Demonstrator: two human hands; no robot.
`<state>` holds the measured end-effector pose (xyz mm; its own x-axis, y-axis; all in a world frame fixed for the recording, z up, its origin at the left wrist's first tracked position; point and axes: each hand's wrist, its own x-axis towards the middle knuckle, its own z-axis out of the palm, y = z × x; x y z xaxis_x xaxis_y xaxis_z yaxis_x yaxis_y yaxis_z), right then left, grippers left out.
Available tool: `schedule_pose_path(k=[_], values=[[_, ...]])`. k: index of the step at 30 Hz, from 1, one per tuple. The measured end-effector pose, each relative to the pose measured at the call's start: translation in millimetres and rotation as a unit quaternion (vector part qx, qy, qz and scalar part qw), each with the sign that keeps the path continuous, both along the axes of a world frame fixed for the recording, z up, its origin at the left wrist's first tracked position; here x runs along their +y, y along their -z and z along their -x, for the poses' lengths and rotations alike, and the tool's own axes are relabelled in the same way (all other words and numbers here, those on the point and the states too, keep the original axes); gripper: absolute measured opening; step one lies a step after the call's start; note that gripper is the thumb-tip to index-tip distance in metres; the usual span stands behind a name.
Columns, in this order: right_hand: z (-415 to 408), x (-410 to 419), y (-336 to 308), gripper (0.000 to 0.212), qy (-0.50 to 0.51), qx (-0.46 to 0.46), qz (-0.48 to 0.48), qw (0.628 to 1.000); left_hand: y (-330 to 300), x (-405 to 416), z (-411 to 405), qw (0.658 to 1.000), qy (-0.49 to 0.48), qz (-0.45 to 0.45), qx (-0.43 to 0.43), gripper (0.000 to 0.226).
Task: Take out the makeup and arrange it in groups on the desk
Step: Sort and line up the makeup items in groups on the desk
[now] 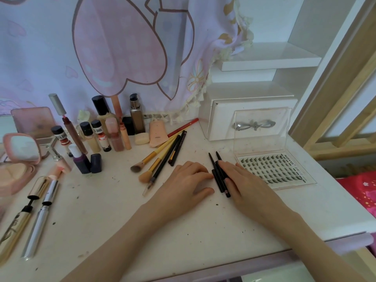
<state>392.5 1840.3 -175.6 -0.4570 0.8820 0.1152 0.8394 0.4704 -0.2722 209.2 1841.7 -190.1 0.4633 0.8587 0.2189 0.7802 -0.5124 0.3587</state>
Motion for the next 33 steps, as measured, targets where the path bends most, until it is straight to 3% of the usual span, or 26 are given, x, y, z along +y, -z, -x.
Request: schedule_pose_path(k=[8,10,14,23,27,30,33], values=[[33,27,-8,0.034,-0.055,0.051,-0.077,0.994,-19,6,43,0.986,-0.125,-0.087,-0.069,0.022],[50,43,-9,0.034,-0.079,0.027,-0.08,0.993,-17,11,61,0.978,-0.165,-0.111,-0.06,0.021],[82,69,-8,0.039,-0.122,-0.043,-0.104,0.986,-10,11,83,0.97,-0.222,-0.072,-0.068,0.031],[92,86,-3,0.03,-0.179,-0.172,-0.192,0.95,-5,13,88,0.967,-0.222,-0.057,-0.11,0.032],[92,94,-16,0.032,-0.225,-0.217,-0.169,0.935,-4,13,88,0.964,-0.221,-0.072,-0.13,0.029],[86,99,-12,0.019,-0.24,-0.188,-0.187,0.934,-8,11,88,0.958,-0.23,-0.078,-0.155,0.026],[80,91,-14,0.008,-0.184,-0.026,-0.155,0.97,-12,9,86,0.951,-0.234,-0.075,-0.187,0.027]])
